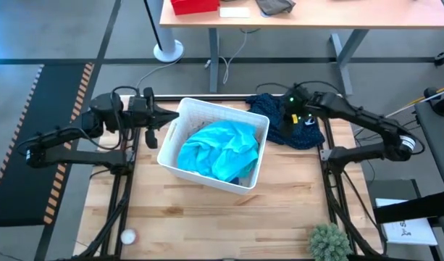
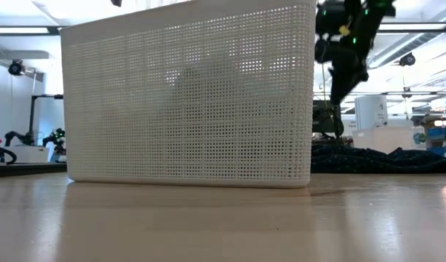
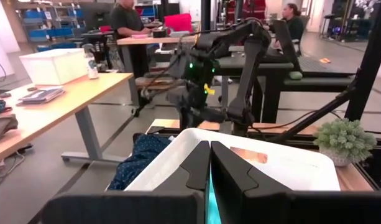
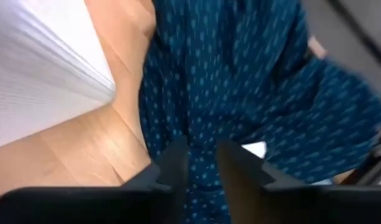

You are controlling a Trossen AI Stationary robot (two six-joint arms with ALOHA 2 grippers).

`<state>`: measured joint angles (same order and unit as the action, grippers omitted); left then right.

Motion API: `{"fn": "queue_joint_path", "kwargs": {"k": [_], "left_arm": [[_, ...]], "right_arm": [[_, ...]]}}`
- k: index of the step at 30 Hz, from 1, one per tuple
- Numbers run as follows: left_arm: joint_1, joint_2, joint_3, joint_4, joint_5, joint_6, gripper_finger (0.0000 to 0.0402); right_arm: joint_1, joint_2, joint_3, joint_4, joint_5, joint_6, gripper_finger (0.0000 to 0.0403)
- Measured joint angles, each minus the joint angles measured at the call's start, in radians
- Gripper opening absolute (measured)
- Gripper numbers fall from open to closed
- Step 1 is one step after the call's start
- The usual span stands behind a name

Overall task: Sort clothes
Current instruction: Put the dark blue shirt into the white bin

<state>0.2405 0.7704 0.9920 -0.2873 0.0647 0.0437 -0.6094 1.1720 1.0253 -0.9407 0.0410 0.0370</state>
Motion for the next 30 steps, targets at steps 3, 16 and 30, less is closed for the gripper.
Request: {"fn": "queue_joint_path", "kwargs": {"k": [3,16,30], "left_arm": [[0.0,0.0,0.0,-0.01,0.0,0.0,0.0],[0.0,0.0,0.0,-0.029,-0.002,-0.004,0.0],[0.0,0.0,0.0,-0.039,-0.002,-0.011,0.0]], "right_arm": [[0.0,0.024,-0.074,0.037,-0.005,0.028,0.0139],[0.003,0.126,-0.246,0.296,-0.076,0.016,0.0302],[0.003,0.429,-0.244,0.469,0.017,-0.015,0.0316]]}}
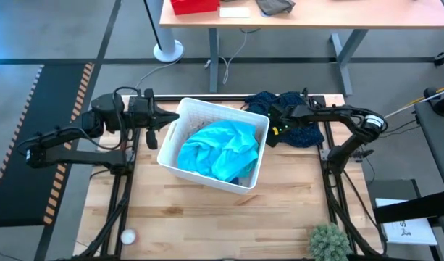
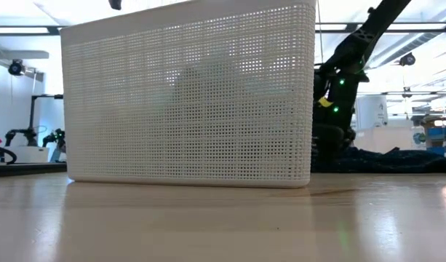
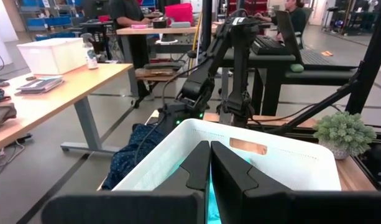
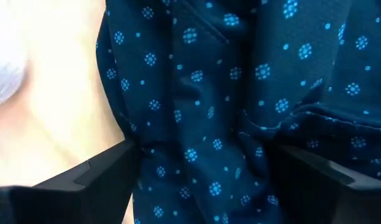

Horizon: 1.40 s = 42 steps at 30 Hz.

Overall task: Sort clothes
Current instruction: Put the dark blue shirt into the white bin

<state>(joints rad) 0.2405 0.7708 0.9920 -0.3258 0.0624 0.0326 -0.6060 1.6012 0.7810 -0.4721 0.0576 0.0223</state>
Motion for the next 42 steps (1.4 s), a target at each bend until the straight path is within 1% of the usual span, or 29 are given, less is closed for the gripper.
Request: {"fn": "queue_joint_path", "kwargs": {"k": [3,4,6,7,9,12,13,15,17,20,32,36,42], "left_arm": [[0.0,0.0,0.0,-0.001,0.0,0.0,0.0],[0.0,0.0,0.0,-0.001,0.0,0.0,0.0],[0.0,0.0,0.0,-0.001,0.0,0.0,0.0],[0.0,0.0,0.0,-0.001,0.0,-0.001,0.0],[0.0,0.0,0.0,-0.001,0.0,-0.001,0.0],[0.0,0.0,0.0,-0.001,0.0,-0.001,0.0],[0.0,0.0,0.0,-0.001,0.0,-0.003,0.0],[0.0,0.0,0.0,-0.001,0.0,-0.013,0.0],[0.0,0.0,0.0,-0.003,0.0,-0.017,0.0],[0.0,0.0,0.0,-0.007,0.0,-0.019,0.0],[0.0,0.0,0.0,-0.006,0.0,-0.017,0.0],[0.0,0.001,0.0,-0.006,0.0,-0.016,0.0],[0.0,0.001,0.0,-0.005,0.0,-0.017,0.0]], "right_arm": [[0.0,0.027,0.002,0.025,0.033,0.017,0.0299],[0.0,0.029,0.002,0.027,0.038,0.02,0.0286],[0.0,0.028,0.002,0.031,0.048,0.02,0.0248],[-0.002,0.026,0.001,0.03,0.054,0.017,0.0223],[-0.008,0.022,-0.001,0.028,0.066,0.014,0.0161],[-0.019,0.013,-0.002,0.023,0.069,0.027,0.005],[-0.02,0.006,-0.003,0.021,0.072,0.035,0.0032],[-0.018,-0.013,-0.004,0.016,0.093,0.048,0.0032],[-0.019,-0.043,-0.008,-0.016,0.09,0.063,0.0037],[-0.019,-0.112,-0.012,-0.067,0.092,0.08,0.0035],[-0.018,-0.526,0.002,-0.168,0.115,0.135,0.0035],[-0.018,-0.598,0.071,-0.255,0.172,0.139,0.0035],[-0.012,-0.614,0.255,-0.373,0.256,0.105,0.0035]]}}
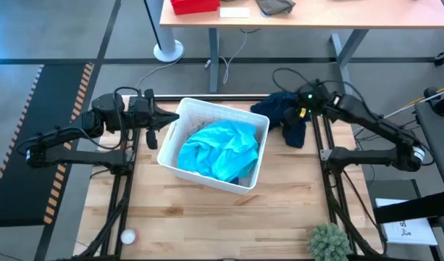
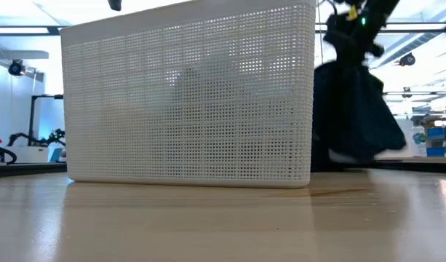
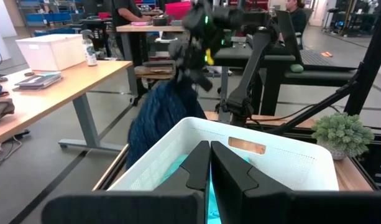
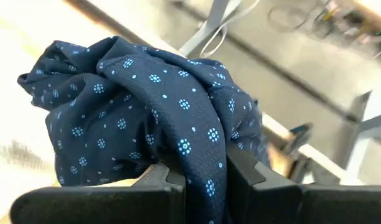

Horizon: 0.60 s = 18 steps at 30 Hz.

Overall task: Sort clothes
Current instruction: Put the dark blue shirt into the white bin

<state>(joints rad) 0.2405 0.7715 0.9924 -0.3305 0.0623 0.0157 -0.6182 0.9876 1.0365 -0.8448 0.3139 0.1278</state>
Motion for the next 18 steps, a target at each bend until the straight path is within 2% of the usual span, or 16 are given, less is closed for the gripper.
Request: {"fn": "queue_joint_path", "kwargs": {"k": [12,18], "left_arm": [[0.0,0.0,0.0,0.0,-0.03,-0.002,0.0],[0.0,0.001,0.0,-0.001,-0.03,-0.002,0.0]], "right_arm": [[0.007,0.043,0.458,-0.151,0.026,-0.073,0.0035],[0.053,0.073,0.608,-0.156,0.019,-0.102,0.0035]]}}
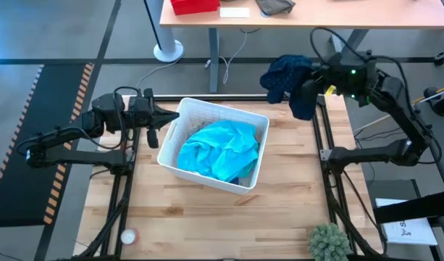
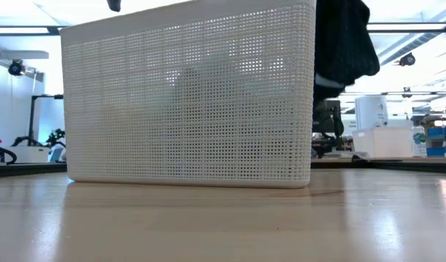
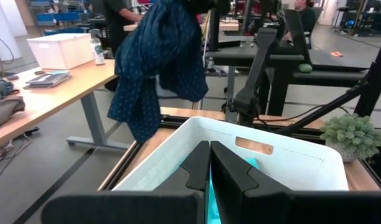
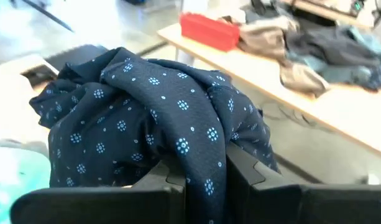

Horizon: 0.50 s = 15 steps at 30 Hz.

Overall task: Sort clothes
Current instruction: Put the dark blue shirt into the white bin

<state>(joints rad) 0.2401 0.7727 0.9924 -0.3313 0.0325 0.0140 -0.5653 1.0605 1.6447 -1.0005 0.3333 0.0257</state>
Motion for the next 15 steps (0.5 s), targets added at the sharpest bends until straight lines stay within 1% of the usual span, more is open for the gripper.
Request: {"fn": "queue_joint_path", "kwargs": {"k": [6,11,15], "left_arm": [[0.0,0.0,0.0,-0.01,-0.035,0.002,0.0],[0.0,0.0,0.0,-0.018,-0.037,0.003,0.0],[0.0,0.0,0.0,-0.039,-0.082,0.011,0.0]], "right_arm": [[0.08,0.055,0.137,0.011,0.0,-0.007,0.0035],[0.166,0.123,0.279,0.019,0.0,-0.027,0.0035],[0.247,0.196,0.395,0.027,-0.036,-0.042,0.0035]]}}
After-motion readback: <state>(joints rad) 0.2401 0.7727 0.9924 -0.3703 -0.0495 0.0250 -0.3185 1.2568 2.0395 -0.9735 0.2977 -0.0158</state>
